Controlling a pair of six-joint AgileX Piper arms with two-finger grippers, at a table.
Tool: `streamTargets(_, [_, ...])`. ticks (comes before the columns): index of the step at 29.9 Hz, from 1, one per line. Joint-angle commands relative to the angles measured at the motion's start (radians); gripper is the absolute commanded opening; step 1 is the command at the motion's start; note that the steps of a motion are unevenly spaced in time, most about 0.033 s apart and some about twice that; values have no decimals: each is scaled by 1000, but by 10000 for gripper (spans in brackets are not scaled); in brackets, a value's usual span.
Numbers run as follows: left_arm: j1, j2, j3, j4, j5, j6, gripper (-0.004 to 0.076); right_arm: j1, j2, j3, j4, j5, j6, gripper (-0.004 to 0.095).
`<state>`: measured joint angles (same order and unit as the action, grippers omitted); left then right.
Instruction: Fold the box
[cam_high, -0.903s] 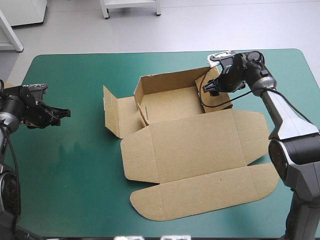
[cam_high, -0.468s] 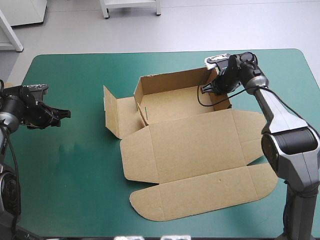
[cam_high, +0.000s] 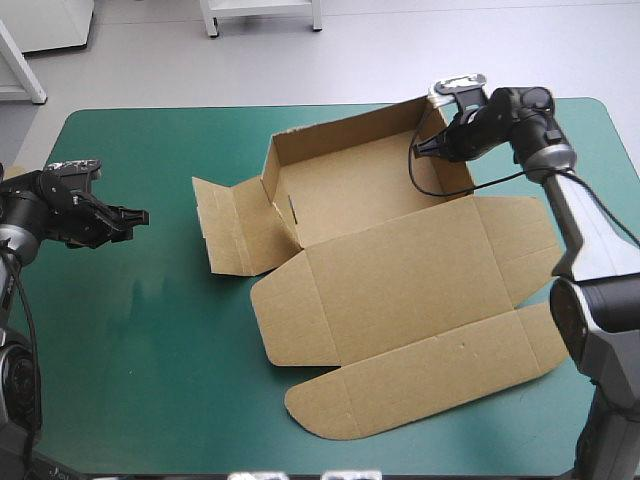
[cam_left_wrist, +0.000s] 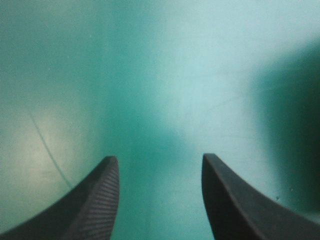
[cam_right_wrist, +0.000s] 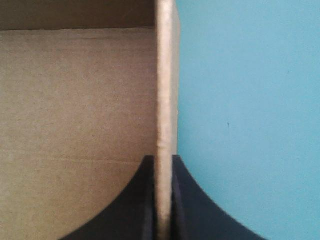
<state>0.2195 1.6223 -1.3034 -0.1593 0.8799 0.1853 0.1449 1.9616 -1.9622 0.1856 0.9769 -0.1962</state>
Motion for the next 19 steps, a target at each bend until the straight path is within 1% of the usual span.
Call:
streamTargets(1, [1,-37,-30,-104,-80,65,366,-75,-140,-33,187,-41,-87,-19])
streamTargets(5, [1,-5,-30,-219,-96,122,366,-161,-200,-33,415,-4,-189,-19])
streamTargets(8, [1,29,-30,-312,-96,172,366,-207,-236,-33,528,26,-241,-19])
streamTargets(12, [1,74,-30,-462,-93,251,366,-247,-275,-33,600,59,-277,-19])
streamTargets(15, [1,96,-30,-665,-72,346,366,-251,-284,-33,601,97,-281,-19])
streamTargets(17, [-4,102,-30,-828,-34,440,366,-249,-284,-33,607,131,-281,-17])
streamTargets(19, [-10,103,-30,-963,11,522,366,-247,-282,-33,607,143,-281,-17])
